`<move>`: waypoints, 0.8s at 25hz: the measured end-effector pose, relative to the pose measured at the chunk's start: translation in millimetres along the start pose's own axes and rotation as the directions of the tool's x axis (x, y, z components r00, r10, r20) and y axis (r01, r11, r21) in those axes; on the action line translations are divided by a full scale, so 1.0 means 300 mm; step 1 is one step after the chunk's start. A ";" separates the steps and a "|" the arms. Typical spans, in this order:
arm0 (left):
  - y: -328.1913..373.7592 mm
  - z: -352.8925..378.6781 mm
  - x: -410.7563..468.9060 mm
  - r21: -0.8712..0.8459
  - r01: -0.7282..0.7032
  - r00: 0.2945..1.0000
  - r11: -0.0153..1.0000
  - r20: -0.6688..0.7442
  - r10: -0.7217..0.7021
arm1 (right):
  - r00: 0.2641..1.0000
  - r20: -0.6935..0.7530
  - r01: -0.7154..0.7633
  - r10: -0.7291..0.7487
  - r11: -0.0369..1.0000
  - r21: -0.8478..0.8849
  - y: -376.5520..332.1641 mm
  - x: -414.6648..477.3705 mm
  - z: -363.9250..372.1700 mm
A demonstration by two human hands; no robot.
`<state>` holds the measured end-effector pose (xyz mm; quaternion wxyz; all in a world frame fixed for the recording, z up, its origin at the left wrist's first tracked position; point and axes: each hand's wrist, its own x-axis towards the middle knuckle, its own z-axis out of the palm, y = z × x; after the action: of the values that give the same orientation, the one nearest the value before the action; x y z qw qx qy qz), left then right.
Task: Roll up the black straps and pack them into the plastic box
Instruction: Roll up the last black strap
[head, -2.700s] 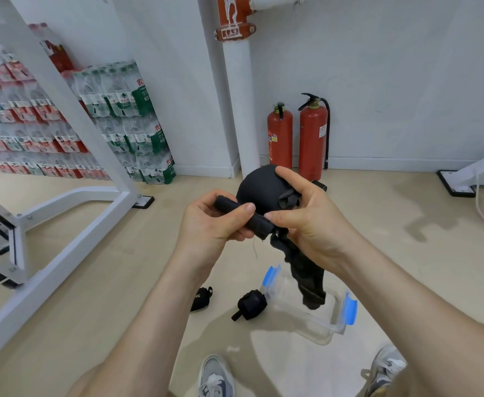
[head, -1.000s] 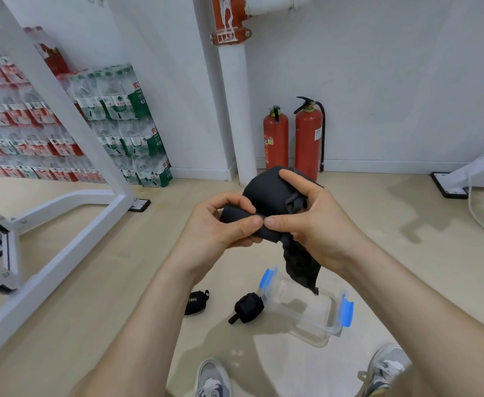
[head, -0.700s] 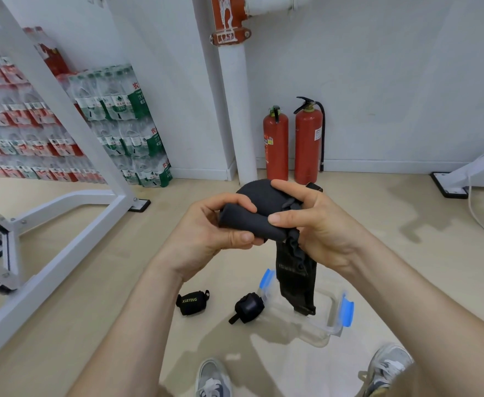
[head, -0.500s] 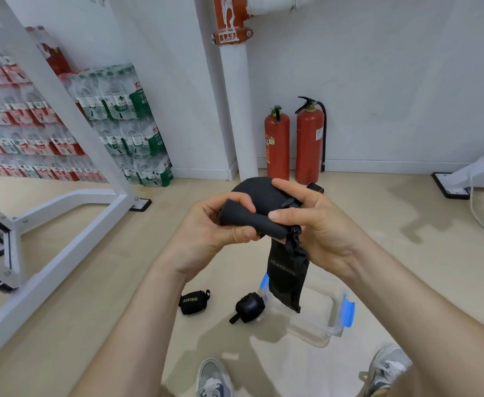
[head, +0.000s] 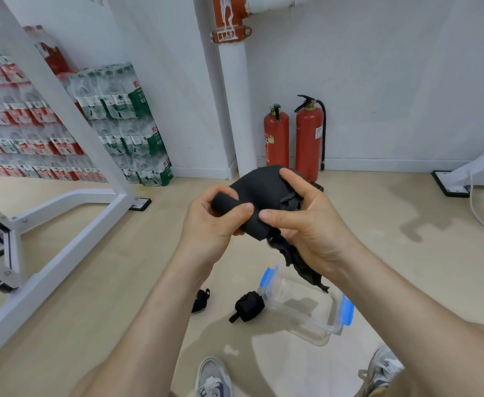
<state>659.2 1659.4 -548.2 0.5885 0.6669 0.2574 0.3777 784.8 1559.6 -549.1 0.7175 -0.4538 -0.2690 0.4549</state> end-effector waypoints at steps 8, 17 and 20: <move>0.012 -0.043 -0.001 0.000 0.091 0.975 0.996 0.204 -0.089 | 0.998 -0.057 -0.006 0.003 0.999 -0.043 0.000 0.020 -0.022; 0.015 -0.073 0.001 -0.031 0.110 0.932 0.993 0.350 -0.092 | 0.997 0.021 -0.078 0.077 0.996 0.036 -0.006 0.015 -0.015; 0.001 -0.064 0.003 -0.024 0.051 0.943 0.998 0.331 -0.040 | 0.999 0.025 -0.041 0.041 0.999 -0.011 -0.004 0.013 -0.014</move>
<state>644.2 1671.3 -547.2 0.6424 0.7052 0.1642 0.2509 790.4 1561.2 -550.0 0.7023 -0.4571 -0.2710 0.4738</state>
